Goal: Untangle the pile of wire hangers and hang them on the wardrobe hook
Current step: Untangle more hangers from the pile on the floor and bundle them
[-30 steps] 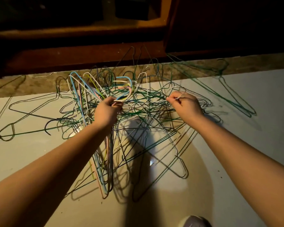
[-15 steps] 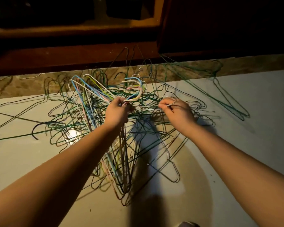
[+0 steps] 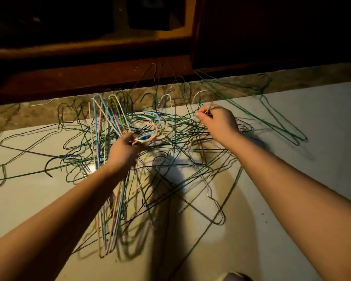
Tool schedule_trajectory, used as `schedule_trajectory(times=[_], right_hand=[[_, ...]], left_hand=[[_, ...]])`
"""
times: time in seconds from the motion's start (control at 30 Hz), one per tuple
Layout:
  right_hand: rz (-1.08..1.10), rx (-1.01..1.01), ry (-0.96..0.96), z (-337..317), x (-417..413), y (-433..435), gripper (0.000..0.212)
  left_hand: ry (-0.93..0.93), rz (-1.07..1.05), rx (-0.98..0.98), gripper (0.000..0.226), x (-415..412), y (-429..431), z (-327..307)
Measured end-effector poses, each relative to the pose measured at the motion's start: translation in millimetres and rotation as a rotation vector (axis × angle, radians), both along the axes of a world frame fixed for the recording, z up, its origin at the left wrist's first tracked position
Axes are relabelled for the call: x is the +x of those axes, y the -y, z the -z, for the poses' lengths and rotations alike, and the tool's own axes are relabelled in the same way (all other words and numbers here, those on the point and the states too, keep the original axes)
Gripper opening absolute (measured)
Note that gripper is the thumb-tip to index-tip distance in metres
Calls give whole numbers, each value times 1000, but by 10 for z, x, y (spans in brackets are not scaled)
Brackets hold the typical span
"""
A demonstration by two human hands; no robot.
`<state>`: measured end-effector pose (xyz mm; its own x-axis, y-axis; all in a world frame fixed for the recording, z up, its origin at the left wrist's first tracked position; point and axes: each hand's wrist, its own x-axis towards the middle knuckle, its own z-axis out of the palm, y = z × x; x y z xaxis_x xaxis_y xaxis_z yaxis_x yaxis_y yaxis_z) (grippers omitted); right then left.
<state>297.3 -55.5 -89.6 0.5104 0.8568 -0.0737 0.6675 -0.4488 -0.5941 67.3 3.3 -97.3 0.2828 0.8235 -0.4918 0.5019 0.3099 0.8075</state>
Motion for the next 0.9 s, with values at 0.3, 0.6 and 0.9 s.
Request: schedule_trajectory(times=[0.3,0.6,0.9], right_hand=[[-11,-30,-69,13,-74,32,24],[39,87,-20,-60,-103,16,21],[4,72,-67,-56,-121,-28,18]], left_hand=[[65,-115,104,6,-288,-260,-261],[162,-176,69,15,-624,-333,-629],[89,-197,222,14,-927,-483,-713]])
